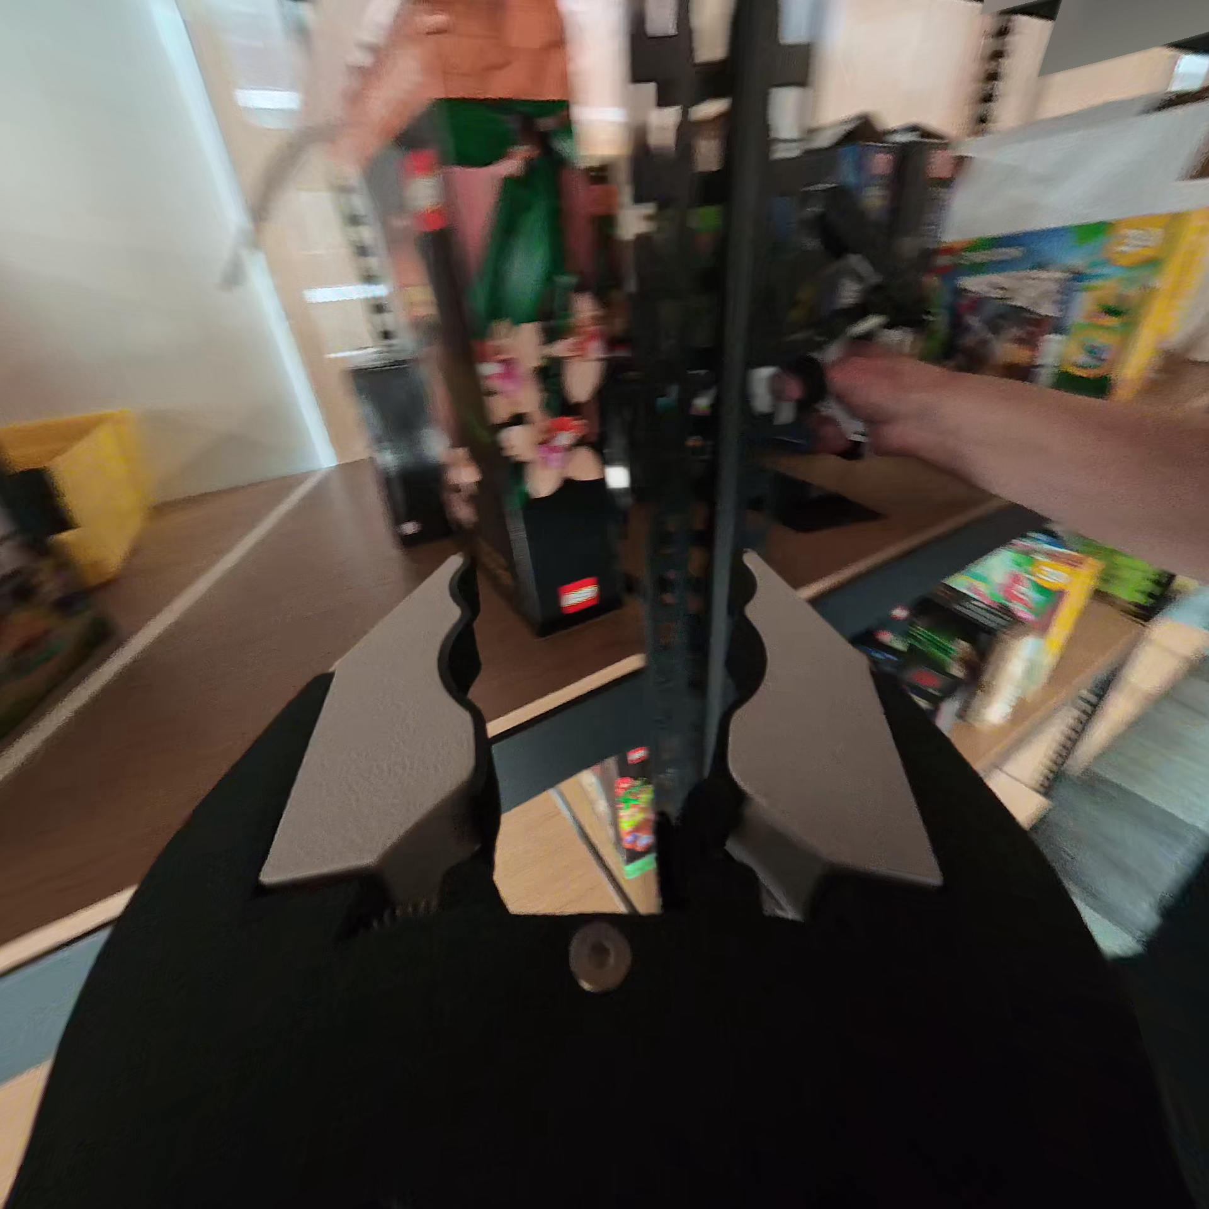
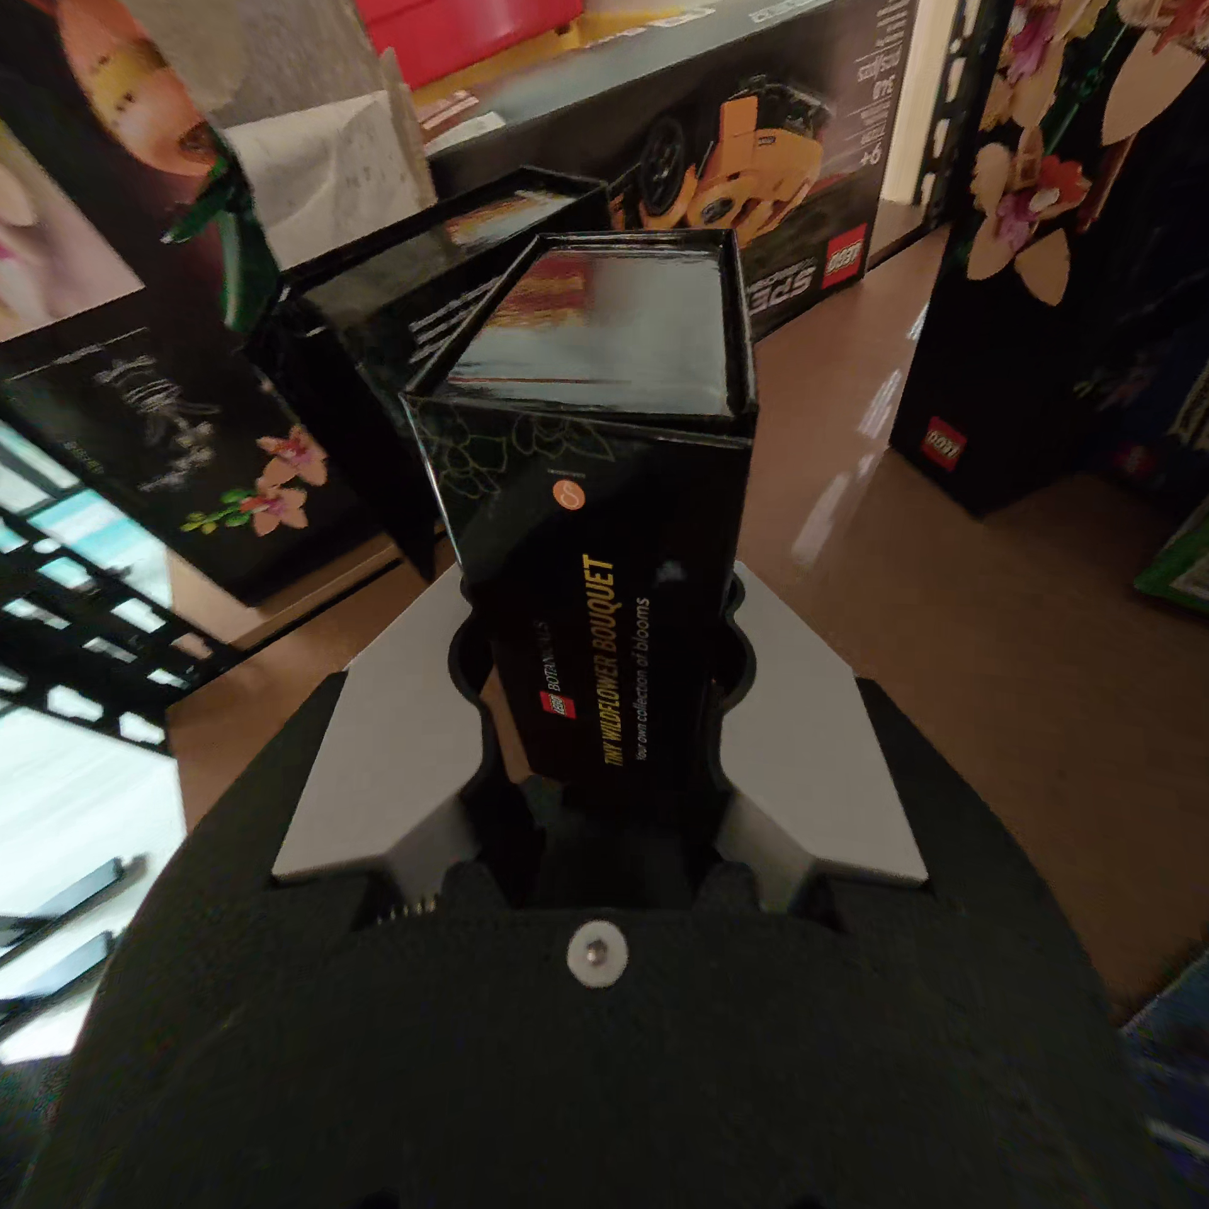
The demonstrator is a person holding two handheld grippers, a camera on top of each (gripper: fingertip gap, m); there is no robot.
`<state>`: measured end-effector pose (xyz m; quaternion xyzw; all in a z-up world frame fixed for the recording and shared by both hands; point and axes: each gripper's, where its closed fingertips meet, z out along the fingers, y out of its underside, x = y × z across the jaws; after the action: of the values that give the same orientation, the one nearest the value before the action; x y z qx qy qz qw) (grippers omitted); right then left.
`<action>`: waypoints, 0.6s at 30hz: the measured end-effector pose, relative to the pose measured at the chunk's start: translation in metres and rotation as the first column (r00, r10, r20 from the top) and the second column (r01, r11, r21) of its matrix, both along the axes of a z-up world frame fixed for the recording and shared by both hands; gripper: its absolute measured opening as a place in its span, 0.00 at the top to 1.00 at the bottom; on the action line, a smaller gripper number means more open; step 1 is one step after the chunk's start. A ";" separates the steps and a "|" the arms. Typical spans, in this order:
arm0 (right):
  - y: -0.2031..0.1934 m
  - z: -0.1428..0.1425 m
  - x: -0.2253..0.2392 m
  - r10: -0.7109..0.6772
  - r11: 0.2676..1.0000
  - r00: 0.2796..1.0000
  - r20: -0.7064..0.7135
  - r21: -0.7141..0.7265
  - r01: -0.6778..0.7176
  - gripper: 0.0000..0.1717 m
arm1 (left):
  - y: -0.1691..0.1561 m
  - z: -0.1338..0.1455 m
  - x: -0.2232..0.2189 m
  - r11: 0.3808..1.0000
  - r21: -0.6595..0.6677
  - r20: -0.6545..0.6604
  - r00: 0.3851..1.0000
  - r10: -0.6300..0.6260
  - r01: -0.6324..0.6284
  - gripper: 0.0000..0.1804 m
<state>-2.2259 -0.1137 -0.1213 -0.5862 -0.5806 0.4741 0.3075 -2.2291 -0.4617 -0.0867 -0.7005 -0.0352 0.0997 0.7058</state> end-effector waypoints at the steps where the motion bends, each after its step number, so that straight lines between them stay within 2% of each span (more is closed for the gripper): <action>1: -0.003 0.000 0.007 0.016 1.000 1.000 0.012 -0.011 -0.016 0.61 | 0.008 0.001 0.022 0.997 -0.016 -0.012 0.997 -0.073 0.073 0.60; 5: -0.015 0.002 0.036 0.083 0.995 0.996 0.024 -0.056 -0.081 0.61 | 0.057 -0.009 0.124 0.933 -0.088 -0.041 0.935 -0.352 0.348 0.60; 9: -0.022 0.002 0.058 0.136 0.989 0.990 0.022 -0.056 -0.135 0.61 | 0.116 -0.022 0.189 0.874 -0.106 -0.030 0.877 -0.480 0.475 0.56; 12: -0.022 0.004 0.071 0.159 0.984 0.987 0.008 -0.078 -0.158 0.61 | 0.161 -0.031 0.194 0.880 -0.129 -0.044 0.884 -0.466 0.457 0.51; 18: -0.021 0.009 0.101 0.214 0.963 0.976 -0.038 -0.161 -0.217 0.61 | 0.226 -0.021 0.185 0.930 -0.066 -0.021 0.931 -0.364 0.362 0.43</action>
<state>-2.1253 -0.1351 -0.1126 -0.5378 -0.5968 0.5570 0.2107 -2.0436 -0.2362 -0.1074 -0.7143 0.1095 -0.0203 0.6909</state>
